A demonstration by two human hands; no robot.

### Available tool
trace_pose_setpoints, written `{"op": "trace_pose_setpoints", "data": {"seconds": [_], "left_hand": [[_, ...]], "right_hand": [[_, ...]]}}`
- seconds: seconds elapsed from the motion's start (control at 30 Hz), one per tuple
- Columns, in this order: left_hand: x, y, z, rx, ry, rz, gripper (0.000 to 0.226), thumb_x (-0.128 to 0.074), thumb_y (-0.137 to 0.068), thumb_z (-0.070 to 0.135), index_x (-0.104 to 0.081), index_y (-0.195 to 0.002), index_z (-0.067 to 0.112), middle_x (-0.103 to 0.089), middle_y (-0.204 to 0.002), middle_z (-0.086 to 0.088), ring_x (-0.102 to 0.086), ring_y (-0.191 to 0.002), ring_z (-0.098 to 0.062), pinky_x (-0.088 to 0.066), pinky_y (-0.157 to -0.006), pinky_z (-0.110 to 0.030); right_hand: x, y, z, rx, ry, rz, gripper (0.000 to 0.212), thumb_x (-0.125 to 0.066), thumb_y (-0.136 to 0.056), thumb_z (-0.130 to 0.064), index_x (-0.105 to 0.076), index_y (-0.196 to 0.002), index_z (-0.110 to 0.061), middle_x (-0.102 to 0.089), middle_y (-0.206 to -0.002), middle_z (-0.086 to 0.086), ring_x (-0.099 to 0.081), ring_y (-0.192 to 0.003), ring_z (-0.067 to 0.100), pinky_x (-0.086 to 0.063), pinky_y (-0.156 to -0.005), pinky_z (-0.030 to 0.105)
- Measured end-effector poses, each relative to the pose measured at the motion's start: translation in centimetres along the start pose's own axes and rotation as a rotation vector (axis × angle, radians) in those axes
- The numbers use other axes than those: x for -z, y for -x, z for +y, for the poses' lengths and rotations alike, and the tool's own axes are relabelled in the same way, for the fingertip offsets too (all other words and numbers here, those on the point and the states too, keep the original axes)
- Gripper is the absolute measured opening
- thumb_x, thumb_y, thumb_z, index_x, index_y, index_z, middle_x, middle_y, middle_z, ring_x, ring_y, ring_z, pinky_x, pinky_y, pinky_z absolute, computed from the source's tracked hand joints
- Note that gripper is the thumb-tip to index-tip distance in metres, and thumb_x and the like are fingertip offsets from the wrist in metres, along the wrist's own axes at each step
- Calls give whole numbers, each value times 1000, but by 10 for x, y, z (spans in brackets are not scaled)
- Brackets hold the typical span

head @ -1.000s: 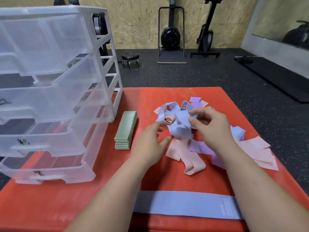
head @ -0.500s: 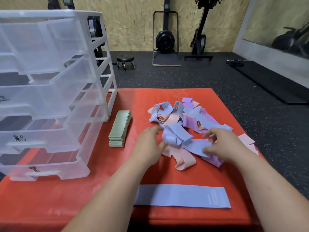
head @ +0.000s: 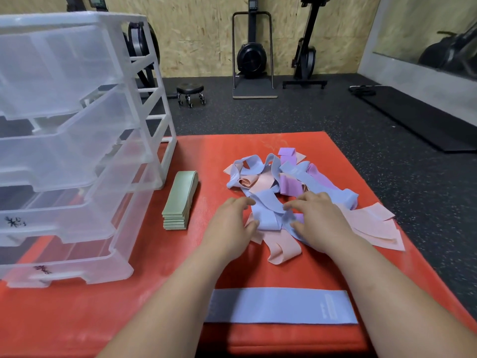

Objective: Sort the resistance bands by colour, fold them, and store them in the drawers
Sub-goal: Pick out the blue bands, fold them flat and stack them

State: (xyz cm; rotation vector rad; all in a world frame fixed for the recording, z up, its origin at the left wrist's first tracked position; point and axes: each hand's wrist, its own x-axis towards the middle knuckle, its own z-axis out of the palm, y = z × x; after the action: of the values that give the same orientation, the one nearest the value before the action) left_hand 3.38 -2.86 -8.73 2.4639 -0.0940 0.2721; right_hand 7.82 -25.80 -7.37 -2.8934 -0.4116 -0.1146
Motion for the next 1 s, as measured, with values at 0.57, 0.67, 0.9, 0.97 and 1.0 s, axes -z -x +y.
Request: {"op": "trace_pose_setpoints", "data": {"seconds": [0.57, 0.67, 0.9, 0.97, 1.0], "left_hand": [[26, 6, 26, -112, 450, 9, 11, -71, -100, 27, -76, -109, 27, -77, -105, 19, -70, -100, -4, -57, -92, -42], [31, 11, 28, -81, 524, 24, 8, -70, -101, 24, -77, -98, 23, -77, -90, 11, -70, -84, -8, -58, -83, -42], [41, 27, 32, -81, 573, -5, 9, -77, -97, 22, -77, -99, 13, -78, -90, -2, -68, -78, -13, -54, -73, -36], [41, 31, 32, -65, 556, -55, 15, -80, -94, 24, -75, -99, 11, -79, -92, -4, -73, -84, -22, -58, -76, -45], [42, 33, 32, -64, 549, -94, 16, -81, -93, 24, -75, -100, 11, -80, -94, -4, -75, -90, -26, -60, -82, -49]], "right_hand": [[57, 12, -47, 192, -817, 260, 17, -76, -94, -20, -77, -98, -37, -76, -91, -19, -67, -80, 4, -50, -74, 22], [62, 20, -45, 172, -819, 204, 16, -79, -91, -20, -77, -103, -31, -77, -91, -14, -69, -82, 8, -53, -76, 28], [75, 45, -61, 173, -1004, 191, 12, -74, -95, -11, -78, -98, -22, -78, -90, 2, -75, -87, 28, -62, -85, 51], [79, 51, -67, 153, -1093, 220, 9, -72, -96, -9, -78, -101, -15, -78, -92, 8, -76, -88, 32, -63, -84, 50], [82, 54, -68, 134, -1139, 245, 9, -71, -97, -8, -77, -102, -13, -78, -92, 10, -76, -89, 33, -64, -83, 48]]}}
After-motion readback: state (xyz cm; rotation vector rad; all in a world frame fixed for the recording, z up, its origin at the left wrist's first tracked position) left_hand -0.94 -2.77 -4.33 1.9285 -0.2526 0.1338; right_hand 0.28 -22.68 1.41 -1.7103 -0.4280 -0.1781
